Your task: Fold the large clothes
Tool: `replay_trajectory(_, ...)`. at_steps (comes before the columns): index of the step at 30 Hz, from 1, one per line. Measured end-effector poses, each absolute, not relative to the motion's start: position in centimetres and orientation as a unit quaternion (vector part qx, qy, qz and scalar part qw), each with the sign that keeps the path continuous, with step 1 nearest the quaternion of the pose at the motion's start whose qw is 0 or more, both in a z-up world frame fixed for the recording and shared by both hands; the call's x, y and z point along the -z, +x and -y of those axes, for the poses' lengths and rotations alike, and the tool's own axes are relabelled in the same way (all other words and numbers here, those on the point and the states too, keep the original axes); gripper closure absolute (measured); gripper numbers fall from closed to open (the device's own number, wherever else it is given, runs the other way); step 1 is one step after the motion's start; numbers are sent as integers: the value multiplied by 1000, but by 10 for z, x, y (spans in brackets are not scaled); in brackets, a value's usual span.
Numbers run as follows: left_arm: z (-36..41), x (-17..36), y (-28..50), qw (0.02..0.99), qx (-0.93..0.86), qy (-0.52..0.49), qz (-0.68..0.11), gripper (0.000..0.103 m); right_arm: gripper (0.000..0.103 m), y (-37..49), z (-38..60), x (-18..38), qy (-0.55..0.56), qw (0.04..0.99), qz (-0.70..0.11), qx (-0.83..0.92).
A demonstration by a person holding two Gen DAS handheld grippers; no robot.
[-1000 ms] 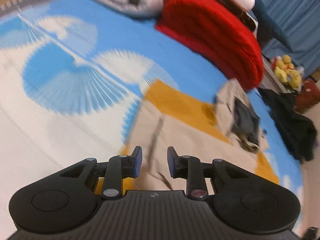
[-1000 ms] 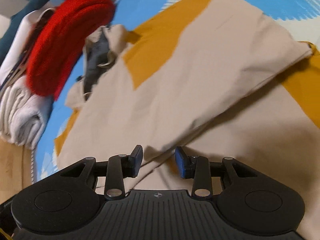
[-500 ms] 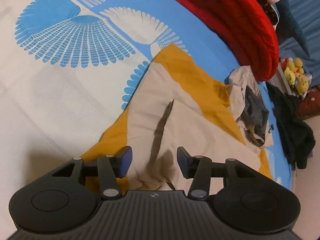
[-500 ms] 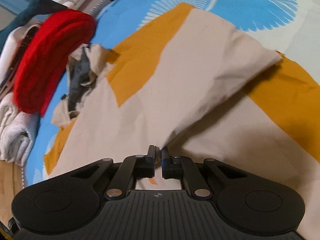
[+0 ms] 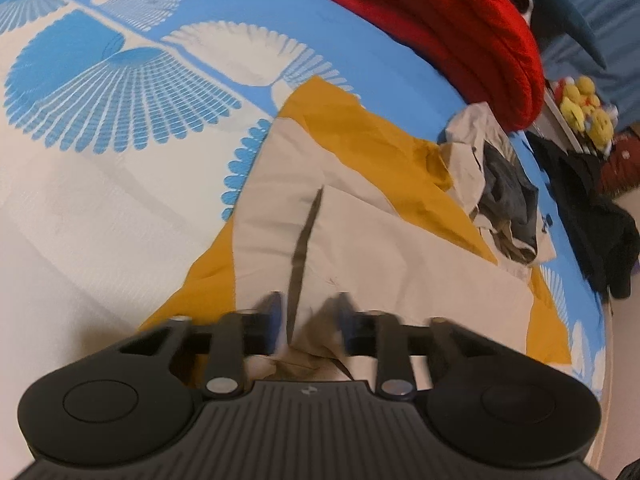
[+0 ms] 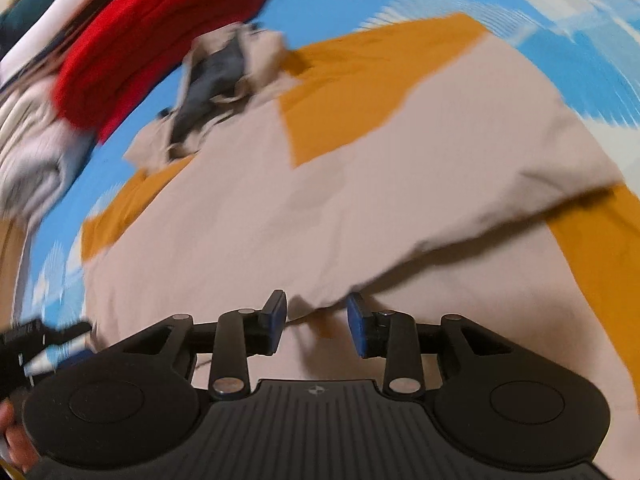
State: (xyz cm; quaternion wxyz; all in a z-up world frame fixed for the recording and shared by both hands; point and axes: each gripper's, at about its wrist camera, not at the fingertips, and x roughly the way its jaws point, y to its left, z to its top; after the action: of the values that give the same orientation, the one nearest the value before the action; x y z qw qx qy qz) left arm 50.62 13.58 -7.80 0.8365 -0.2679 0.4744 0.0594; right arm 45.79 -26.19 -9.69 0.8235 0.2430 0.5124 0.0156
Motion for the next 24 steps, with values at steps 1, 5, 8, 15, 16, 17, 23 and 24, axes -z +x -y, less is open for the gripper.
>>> replay_trajectory(1,-134,76,506,841,-61,-257,-472,94,68,458,258,94,231,829,-509,-24)
replay_trajectory(5,-129,58,502,872,-73,-212,-436,99,68,458,247,77,179,861,-472,-57)
replay_trajectory(8,-129,53,502,878,-78,-200,-429,98,68,460,250,67,162,883,-437,-59)
replay_trajectory(15,-121,50,503,886,-92,-156,-427,80,67,470,273,94,126,867,-480,34)
replay_trajectory(16,-118,48,503,891,-84,-149,-421,79,67,472,276,99,122,862,-490,44)
replay_trajectory(17,-114,47,504,894,-72,-142,-419,77,67,472,279,103,121,859,-496,49)
replay_trajectory(23,-103,76,512,860,-37,-147,-487,50,67,473,274,99,96,865,-491,45)
replay_trajectory(24,-101,82,513,854,-41,-138,-500,50,67,473,273,99,90,866,-490,44)
